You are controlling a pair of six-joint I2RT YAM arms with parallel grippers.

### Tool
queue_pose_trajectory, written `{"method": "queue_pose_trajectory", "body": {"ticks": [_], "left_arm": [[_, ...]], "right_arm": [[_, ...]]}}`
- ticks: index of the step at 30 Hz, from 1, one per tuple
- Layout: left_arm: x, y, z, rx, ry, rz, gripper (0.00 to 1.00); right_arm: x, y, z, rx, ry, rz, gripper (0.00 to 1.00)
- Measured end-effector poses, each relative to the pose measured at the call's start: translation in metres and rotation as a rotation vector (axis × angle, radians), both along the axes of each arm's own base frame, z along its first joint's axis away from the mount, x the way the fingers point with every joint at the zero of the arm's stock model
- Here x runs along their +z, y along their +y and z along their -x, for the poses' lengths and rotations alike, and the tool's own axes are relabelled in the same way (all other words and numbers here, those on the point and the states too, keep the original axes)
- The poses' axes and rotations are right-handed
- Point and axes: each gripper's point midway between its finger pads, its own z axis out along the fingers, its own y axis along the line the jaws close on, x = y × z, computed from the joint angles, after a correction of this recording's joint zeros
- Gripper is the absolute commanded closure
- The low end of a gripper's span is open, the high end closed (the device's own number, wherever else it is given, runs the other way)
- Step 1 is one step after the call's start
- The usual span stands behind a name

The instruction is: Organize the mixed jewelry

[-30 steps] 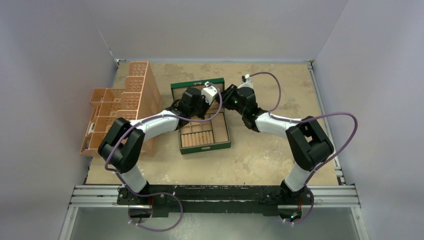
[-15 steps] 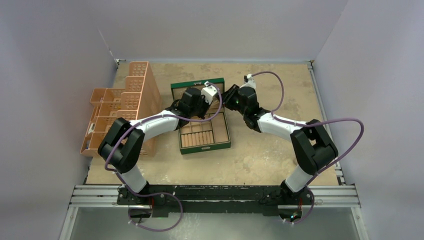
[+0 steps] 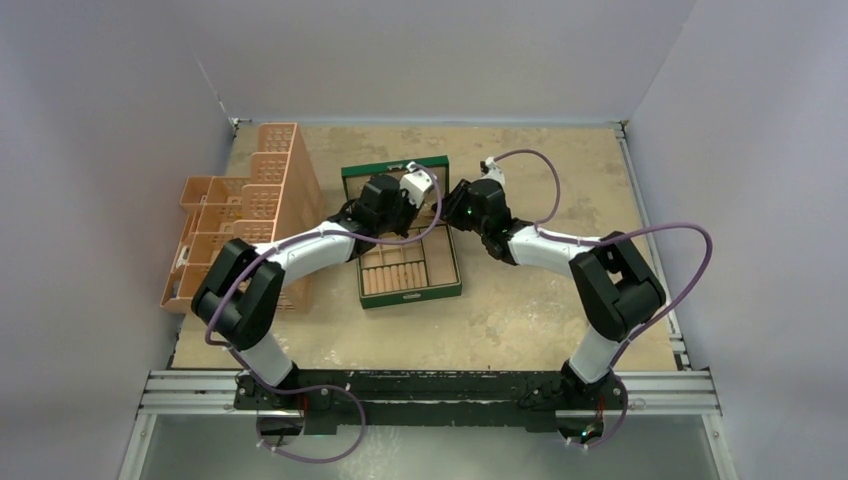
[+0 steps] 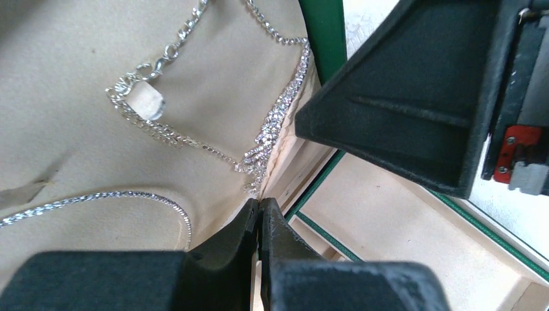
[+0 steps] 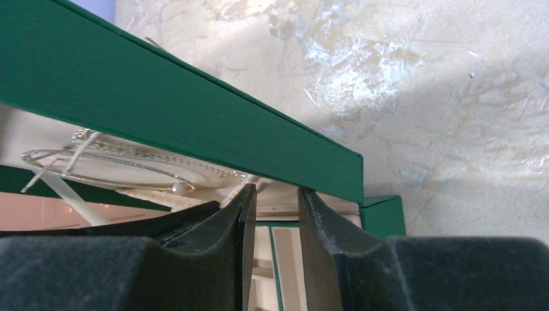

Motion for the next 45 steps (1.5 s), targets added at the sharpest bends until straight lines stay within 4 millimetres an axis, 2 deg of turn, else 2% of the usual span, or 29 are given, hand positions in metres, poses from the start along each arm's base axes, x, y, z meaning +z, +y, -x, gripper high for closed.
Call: {"method": "queue_pose_trajectory", "body": {"ticks": [10, 15, 19, 23, 26, 30, 31, 33, 36, 39, 42, 45], "left_arm": [[0.027, 0.0, 0.001, 0.011, -0.042, 0.044, 0.99], [0.031, 0.0, 0.002, 0.024, -0.034, 0.065, 0.88], [0.041, 0.001, 0.007, 0.038, -0.022, 0.1, 0.77], [0.07, -0.002, 0.018, 0.034, -0.021, 0.188, 0.68], [0.103, -0.002, 0.03, 0.023, -0.039, 0.267, 0.58], [0.142, 0.004, 0.041, 0.041, -0.048, 0.327, 0.29], [0.152, 0.006, 0.042, 0.054, -0.055, 0.337, 0.26], [0.169, 0.012, 0.041, 0.091, -0.066, 0.348, 0.24], [0.194, 0.027, 0.034, 0.175, -0.095, 0.358, 0.24], [0.207, 0.049, 0.021, 0.279, -0.1, 0.364, 0.24], [0.211, 0.08, -0.001, 0.404, -0.076, 0.383, 0.24], [0.2, 0.11, -0.024, 0.518, -0.023, 0.405, 0.24]], "right_arm": [[-0.003, 0.0, 0.001, -0.012, 0.019, -0.012, 0.66], [0.001, -0.003, 0.007, -0.019, 0.023, -0.029, 0.66], [0.022, -0.009, 0.017, -0.016, -0.014, -0.053, 0.62], [0.051, -0.016, 0.033, 0.018, -0.084, -0.072, 0.52], [0.073, -0.02, 0.041, 0.041, -0.141, -0.069, 0.44], [0.094, -0.027, 0.048, 0.069, -0.204, -0.021, 0.3], [0.099, -0.028, 0.048, 0.074, -0.215, -0.005, 0.27], [0.11, -0.029, 0.045, 0.08, -0.236, 0.021, 0.25], [0.137, -0.027, 0.034, 0.08, -0.283, 0.052, 0.25], [0.164, -0.024, 0.017, 0.054, -0.335, 0.07, 0.25], [0.177, -0.021, 0.0, 0.032, -0.357, 0.081, 0.27], [0.177, -0.015, -0.018, 0.018, -0.343, 0.094, 0.31]]}}
